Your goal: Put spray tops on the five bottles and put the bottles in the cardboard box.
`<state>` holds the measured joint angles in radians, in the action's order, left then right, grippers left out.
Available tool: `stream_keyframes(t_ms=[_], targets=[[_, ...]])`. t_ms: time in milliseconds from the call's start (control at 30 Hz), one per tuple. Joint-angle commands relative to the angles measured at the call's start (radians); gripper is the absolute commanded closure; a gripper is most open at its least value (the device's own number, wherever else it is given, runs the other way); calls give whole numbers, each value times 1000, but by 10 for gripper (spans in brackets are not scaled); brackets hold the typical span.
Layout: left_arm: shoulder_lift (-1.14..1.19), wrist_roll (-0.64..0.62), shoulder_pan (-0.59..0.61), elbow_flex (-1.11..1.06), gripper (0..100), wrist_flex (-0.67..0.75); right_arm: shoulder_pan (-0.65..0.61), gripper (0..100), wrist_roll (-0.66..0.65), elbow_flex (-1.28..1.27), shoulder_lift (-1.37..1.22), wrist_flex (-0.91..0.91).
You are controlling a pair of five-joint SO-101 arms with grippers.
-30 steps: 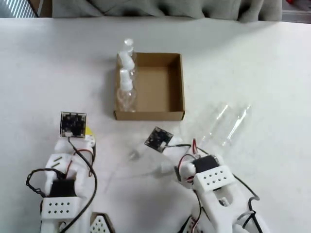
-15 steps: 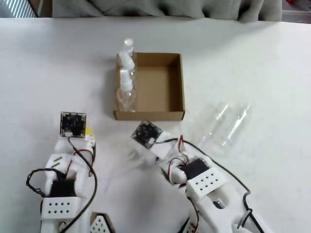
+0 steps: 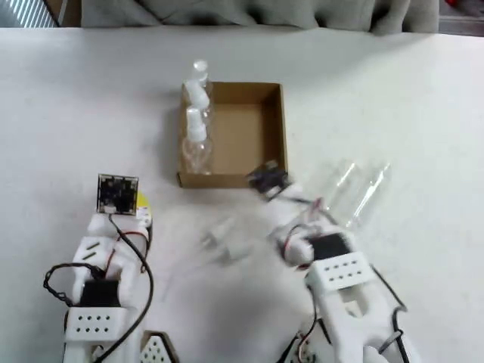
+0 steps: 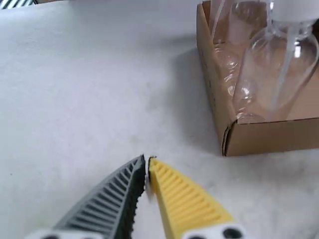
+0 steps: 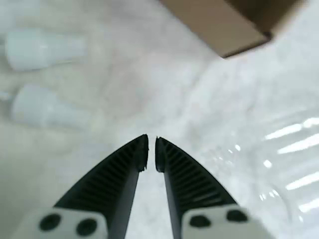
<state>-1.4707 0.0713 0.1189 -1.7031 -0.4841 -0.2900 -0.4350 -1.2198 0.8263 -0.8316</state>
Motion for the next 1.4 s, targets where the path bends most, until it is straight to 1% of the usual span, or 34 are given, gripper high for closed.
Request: stream_keyframes(t_ms=[0,100,167,233,300,367,433,567,633,700,833,933,1000,1133,1200,1300,1367], targets=[[-18,8,-18,5,973,41,185,982,9,58,24,-38],[-18,21,-13,18,973,-23,338,982,-8,54,24,-97],[-18,97,-12,57,973,-101,443,982,-64,21,22,-113],[-15,155,-18,101,973,-187,519,982,-95,-38,22,-71],[-13,169,-28,143,973,-258,562,982,-97,-92,22,-2],[-13,173,-65,195,973,-313,595,982,-95,-97,24,15],[-12,193,-117,273,973,-393,601,982,-95,-97,24,15],[-10,201,-254,462,973,-575,604,982,-94,-97,24,18],[8,261,-340,540,972,-652,604,982,-94,-97,24,22],[65,299,-415,597,972,-687,605,982,-94,-97,22,22],[246,308,-598,647,972,-669,605,982,-94,-103,16,45],[374,364,-743,644,972,-609,605,982,-94,-104,13,59],[449,371,-803,644,972,-560,607,981,-94,-104,13,59],[588,370,-832,644,967,-433,607,981,-103,-106,13,73],[667,370,-832,649,921,-370,607,981,-103,-118,13,87],[789,370,-832,677,828,-339,607,981,-104,-123,21,82],[866,374,-823,701,809,-330,607,981,-104,-123,21,82]])
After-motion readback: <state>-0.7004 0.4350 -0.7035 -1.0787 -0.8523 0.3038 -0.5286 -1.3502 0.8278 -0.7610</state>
